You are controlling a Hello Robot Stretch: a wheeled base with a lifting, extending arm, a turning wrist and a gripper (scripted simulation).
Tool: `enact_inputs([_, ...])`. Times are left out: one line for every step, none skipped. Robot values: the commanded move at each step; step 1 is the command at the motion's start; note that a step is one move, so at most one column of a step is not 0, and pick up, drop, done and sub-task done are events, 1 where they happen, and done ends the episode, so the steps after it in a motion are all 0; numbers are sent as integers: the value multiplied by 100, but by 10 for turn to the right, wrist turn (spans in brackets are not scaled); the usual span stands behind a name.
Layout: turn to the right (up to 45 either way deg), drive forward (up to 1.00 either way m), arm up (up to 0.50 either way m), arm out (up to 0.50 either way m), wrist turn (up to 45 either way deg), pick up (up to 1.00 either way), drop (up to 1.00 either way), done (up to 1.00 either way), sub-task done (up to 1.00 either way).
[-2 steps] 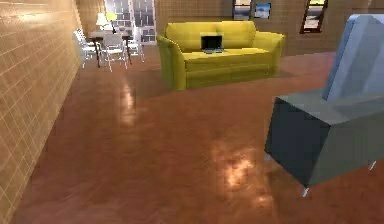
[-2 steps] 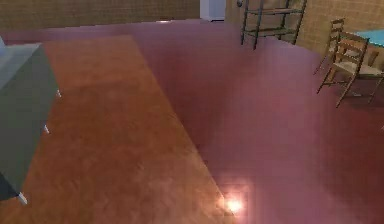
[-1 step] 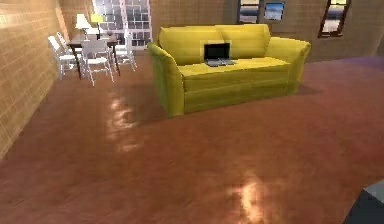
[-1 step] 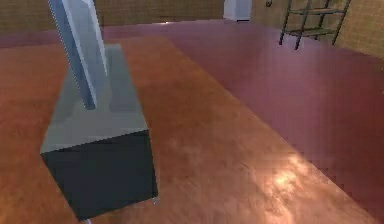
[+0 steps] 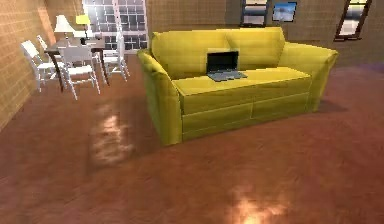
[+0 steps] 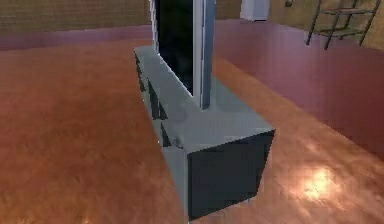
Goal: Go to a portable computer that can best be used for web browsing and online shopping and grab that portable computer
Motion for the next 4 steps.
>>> enact_inputs([0, 100, 0, 0, 0, 0, 0, 0, 0])
enact_inputs([60, 0, 0, 0, 0, 0, 0, 0, 0])
enact_inputs([0, 45, 0, 0, 0, 0, 0, 0, 0])
enact_inputs([-450, 0, 0, 0, 0, 0, 0, 0, 0])
